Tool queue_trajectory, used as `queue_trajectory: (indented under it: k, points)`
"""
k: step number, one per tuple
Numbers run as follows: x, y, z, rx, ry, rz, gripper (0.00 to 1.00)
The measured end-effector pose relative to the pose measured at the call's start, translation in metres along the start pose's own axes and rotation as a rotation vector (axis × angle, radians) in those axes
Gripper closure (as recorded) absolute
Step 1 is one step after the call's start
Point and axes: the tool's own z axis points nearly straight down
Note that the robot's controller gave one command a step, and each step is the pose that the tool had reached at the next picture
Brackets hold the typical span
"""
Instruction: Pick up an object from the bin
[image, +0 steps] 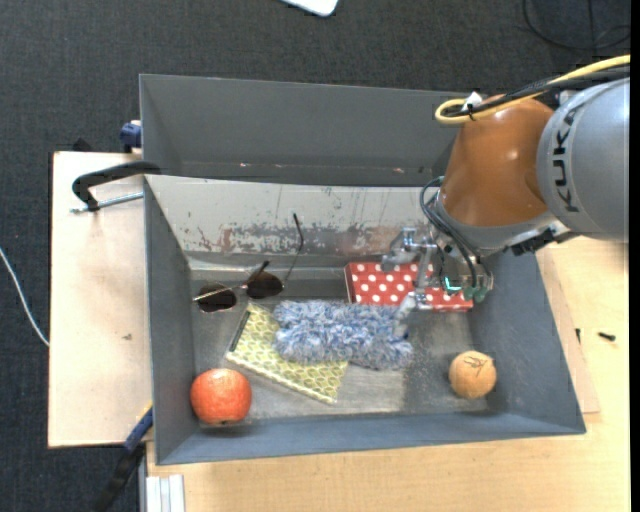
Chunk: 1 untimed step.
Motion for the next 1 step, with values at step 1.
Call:
queue_trajectory:
  k: [1]
  points:
    - [-0.0019,-0.0001,-0.0042,0.000,-0.008,0.000,0.00]
